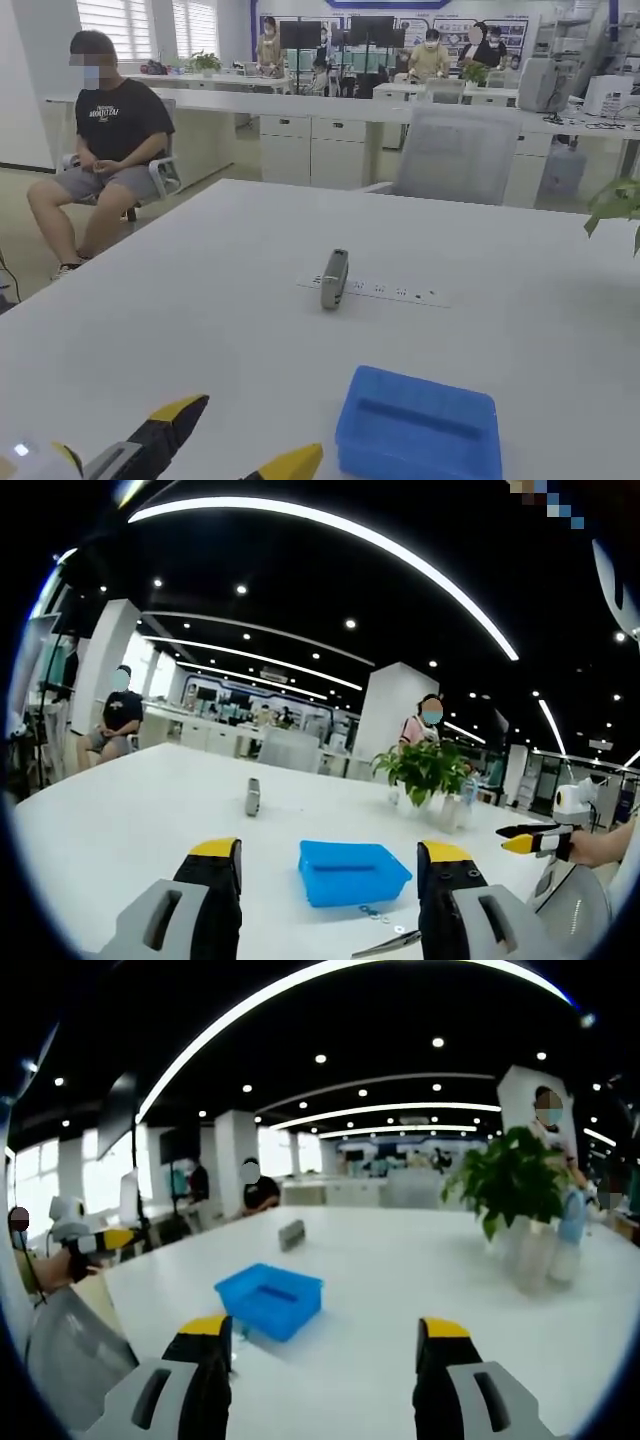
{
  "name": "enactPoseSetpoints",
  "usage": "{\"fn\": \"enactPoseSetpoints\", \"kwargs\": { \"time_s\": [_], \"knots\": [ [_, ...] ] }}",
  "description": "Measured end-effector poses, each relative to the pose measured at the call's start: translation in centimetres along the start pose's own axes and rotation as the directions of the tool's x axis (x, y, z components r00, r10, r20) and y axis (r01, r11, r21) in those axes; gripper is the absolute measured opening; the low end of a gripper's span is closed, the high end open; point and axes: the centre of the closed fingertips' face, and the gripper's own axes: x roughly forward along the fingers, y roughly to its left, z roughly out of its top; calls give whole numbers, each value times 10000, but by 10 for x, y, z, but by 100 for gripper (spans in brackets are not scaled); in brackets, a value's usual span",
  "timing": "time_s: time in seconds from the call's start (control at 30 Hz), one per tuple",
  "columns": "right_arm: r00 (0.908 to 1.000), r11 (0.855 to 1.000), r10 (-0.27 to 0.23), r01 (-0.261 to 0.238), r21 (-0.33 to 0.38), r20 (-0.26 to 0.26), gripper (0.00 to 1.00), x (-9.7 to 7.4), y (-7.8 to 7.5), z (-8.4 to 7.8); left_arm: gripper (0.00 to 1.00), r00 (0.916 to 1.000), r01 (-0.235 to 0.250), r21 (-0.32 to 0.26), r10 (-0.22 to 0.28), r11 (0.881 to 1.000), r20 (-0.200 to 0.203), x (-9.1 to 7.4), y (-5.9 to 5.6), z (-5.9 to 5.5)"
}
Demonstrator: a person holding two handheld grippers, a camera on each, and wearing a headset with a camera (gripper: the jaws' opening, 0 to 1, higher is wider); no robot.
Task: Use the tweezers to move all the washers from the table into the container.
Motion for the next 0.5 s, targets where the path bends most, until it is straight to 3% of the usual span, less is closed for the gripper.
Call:
{"fn": "enactPoseSetpoints", "kwargs": {
  "time_s": [0.5],
  "knots": [
    [10000, 9999, -66, 66, -93, -56, 74, 0, -1, -1, 69, 10000, 28, 8, -28, 10000, -89, 0, 0, -1]
  ]
}}
